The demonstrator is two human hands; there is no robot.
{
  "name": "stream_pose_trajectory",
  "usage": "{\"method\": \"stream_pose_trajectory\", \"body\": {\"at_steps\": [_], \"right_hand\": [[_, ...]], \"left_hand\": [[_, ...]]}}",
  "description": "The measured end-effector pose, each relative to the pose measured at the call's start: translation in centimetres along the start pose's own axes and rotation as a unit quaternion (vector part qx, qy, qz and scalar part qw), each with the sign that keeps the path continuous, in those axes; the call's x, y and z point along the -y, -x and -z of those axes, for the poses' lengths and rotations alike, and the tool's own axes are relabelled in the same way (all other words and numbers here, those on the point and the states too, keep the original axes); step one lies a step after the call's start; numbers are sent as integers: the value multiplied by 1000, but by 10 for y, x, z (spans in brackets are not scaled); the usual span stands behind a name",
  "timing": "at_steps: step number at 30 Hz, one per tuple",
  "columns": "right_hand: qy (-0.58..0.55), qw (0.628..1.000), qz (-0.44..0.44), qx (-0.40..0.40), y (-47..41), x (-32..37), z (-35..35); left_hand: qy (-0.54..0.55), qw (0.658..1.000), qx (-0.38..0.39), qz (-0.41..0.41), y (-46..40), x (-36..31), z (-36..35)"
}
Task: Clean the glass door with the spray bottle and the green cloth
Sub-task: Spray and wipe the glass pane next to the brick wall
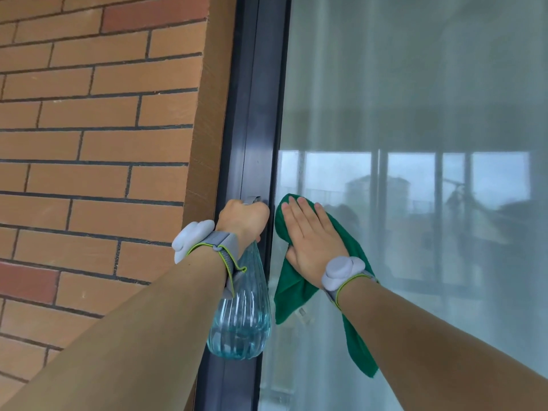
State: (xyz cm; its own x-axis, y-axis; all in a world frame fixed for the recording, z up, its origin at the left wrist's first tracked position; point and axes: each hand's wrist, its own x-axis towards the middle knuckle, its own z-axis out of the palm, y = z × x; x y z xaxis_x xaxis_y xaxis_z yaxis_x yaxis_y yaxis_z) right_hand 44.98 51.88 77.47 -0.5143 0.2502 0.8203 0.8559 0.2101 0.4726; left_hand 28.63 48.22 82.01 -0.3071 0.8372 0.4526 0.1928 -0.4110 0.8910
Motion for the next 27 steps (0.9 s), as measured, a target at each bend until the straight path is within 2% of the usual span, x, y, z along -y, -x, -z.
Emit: {"method": "stream_pose_trajectory", "body": {"at_steps": [3,8,11,15,20,27], "right_hand": [[24,1000,6,0,-22,-14,8],[23,999,-46,9,-67,-36,27],[14,998,-66,-18,-65,-31,24],[-7,1000,-24,-14,-36,-16,11],[14,1000,22,-11,-34,-31,14],[12,1000,3,-20,-20,-51,18]], "left_hand": [[7,1000,-4,-7,-4,-7,0],[18,1000,2,-13,-10,-17,-5],[21,1000,-10,-17,-14,-18,-5],[9,999,-30,-24,-22,-10,-6],[7,999,-39,-36,-19,-21,-11],[12,998,-30,-57,-11,-41,-17]]}}
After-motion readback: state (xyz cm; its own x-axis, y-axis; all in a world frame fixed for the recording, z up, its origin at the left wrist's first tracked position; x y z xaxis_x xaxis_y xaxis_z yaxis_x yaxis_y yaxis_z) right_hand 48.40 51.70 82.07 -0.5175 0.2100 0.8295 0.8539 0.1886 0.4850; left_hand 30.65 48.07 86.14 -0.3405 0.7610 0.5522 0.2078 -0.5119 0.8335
